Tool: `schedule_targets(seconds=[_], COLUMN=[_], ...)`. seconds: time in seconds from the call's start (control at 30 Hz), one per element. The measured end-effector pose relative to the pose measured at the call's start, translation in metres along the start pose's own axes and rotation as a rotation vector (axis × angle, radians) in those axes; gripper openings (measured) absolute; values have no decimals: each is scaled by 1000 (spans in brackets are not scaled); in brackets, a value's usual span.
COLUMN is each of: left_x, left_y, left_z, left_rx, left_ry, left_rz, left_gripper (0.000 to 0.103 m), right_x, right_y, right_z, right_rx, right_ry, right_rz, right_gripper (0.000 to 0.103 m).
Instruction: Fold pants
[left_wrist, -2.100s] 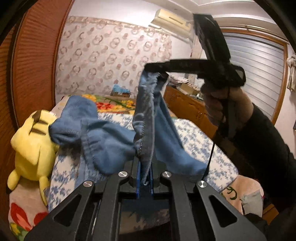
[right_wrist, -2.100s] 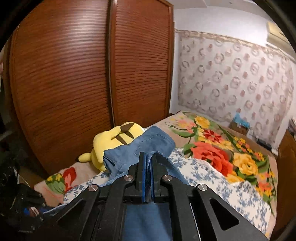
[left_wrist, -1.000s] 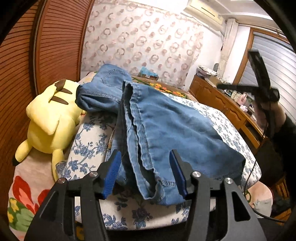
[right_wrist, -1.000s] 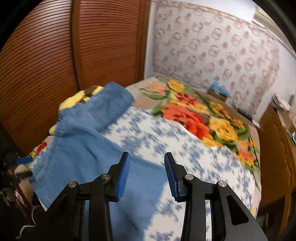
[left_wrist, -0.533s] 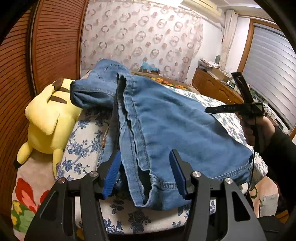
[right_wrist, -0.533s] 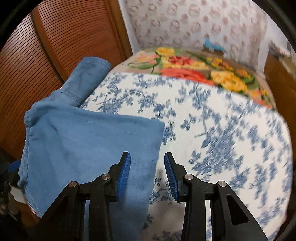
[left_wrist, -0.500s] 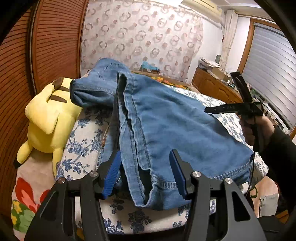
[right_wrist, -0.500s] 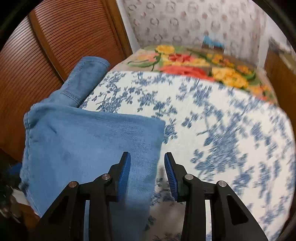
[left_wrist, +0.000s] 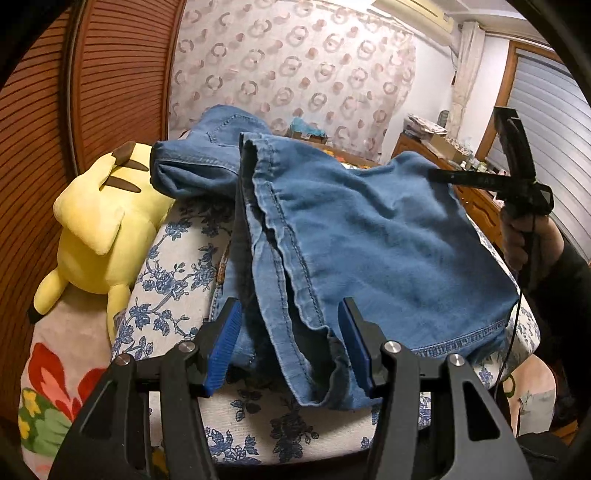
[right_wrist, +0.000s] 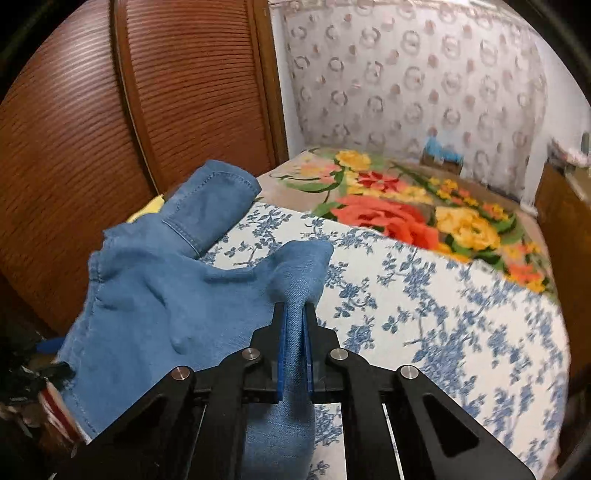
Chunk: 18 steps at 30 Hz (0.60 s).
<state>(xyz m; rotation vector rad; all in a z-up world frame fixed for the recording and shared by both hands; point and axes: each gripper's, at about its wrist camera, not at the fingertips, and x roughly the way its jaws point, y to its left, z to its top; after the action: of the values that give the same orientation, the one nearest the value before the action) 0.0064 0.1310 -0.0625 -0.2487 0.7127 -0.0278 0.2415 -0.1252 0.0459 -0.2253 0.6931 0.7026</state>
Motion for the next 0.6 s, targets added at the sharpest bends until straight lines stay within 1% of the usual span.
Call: schedule_targets(seconds=[0.13,0.17,0.2,0.23,0.27,0.33,0.4,0.47,0.6], left_x=[0,0,0,-1,-1,-4,-4,-4,-3], left_y=[-1,-2,-2,-3,-3,-6,-6,-7,-10], left_z=[1,1,1,2,2,2,3,3,3], left_rx=[7,8,11,12,14,19,25,26,29], left_ry=[-4,-4,-5,-6,-8,-12,-14,-13,-12], left_rz=[-2,0,2,1,1,3,7,10,12], left_gripper=[55,55,55,55,55,55,55,55,55], right_x=[9,12,14,15,15,12,5,-2,-21], right_y=[-2,-4,-5,-3,-1,-2,-4,-6,-7], right_z=[-10,-12,-15,-19,-24,-36,-52,-69,-90], right_rx=[16,27,31,20,9,17,39,52,124], right_ry=[66,83,101,111,119,137,158,170,190], right_rz=[-44,-45,-42,-41,-38,-16,2,-6,7], right_gripper=[8,14,17,24,28,30,37,46,52])
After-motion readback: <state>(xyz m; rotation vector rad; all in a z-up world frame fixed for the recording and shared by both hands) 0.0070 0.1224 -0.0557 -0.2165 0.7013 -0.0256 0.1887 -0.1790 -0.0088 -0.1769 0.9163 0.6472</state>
